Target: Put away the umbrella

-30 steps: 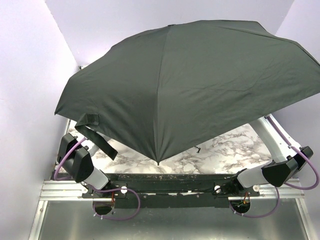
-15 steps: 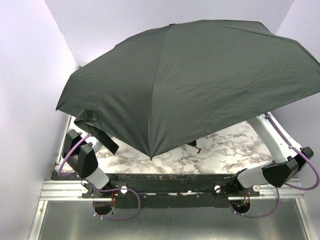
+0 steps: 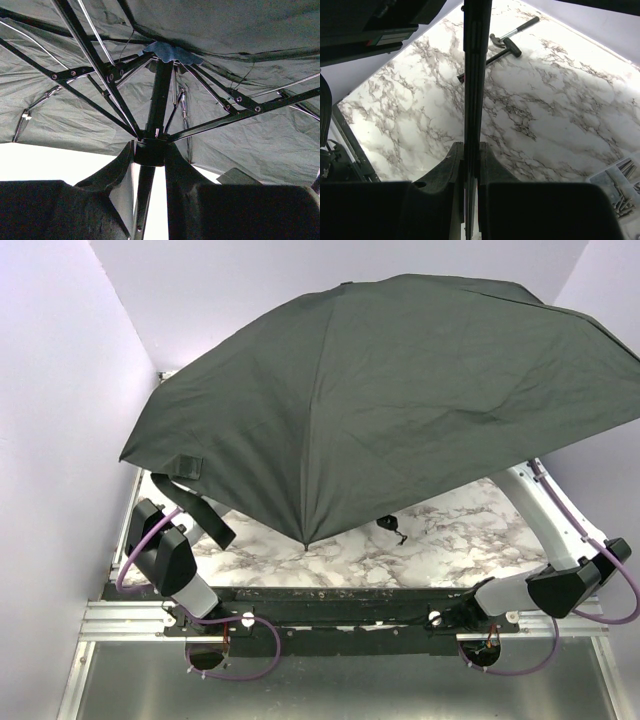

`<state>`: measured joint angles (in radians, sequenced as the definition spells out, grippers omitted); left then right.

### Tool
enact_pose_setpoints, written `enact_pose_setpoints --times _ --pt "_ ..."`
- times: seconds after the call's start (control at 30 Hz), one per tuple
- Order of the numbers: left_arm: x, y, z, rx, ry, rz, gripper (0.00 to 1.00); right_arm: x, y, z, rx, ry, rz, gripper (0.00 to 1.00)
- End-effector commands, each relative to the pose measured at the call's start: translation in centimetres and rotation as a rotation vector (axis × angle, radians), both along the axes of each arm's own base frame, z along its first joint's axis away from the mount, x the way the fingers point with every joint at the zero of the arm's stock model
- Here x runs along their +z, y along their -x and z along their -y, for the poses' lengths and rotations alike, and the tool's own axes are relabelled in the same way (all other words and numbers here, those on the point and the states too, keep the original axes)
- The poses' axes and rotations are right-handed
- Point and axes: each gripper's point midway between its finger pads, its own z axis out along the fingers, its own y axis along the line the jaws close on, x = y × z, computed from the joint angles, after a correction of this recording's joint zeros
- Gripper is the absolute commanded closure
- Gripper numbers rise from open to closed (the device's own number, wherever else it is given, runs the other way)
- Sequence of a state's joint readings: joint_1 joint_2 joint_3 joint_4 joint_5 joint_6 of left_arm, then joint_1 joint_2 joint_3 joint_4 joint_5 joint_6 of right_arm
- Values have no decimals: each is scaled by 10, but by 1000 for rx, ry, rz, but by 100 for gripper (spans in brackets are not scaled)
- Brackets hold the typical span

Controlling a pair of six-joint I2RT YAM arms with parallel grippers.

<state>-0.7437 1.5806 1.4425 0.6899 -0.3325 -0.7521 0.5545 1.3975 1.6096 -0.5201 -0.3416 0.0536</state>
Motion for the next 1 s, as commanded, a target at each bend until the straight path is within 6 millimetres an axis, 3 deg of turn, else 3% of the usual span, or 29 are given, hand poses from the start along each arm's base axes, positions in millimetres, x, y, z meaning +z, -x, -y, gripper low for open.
enact_pose_setpoints --times 0.0,0.13,0.33,0.43,0.53,0.63,0.77,0.9,0.97 --pt "9 10 4 -78 18 53 100 26 6 7 -1 7 138 100" --pt "-18 25 20 -213 -15 1 100 29 -4 20 -75 11 157 100" --pt "-99 56 48 -434 -20 -181 100 25 -15 27 -107 9 181 100" --pt "-121 72 63 -496 1 -233 100 18 -19 27 -95 -3 170 100" --pt "-129 84 70 -563 51 -266 100 9 -15 23 -34 -23 147 100" --pt "-120 79 56 -519 112 -263 100 -8 9 12 124 -49 95 97" --pt "-72 67 27 -440 125 -184 100 -34 39 14 226 -60 42 59" --pt "-27 52 5 -352 119 -148 100 -52 58 25 272 -84 -15 29" --pt "-9 45 -5 -300 119 -119 100 -62 73 26 315 -104 -62 21"
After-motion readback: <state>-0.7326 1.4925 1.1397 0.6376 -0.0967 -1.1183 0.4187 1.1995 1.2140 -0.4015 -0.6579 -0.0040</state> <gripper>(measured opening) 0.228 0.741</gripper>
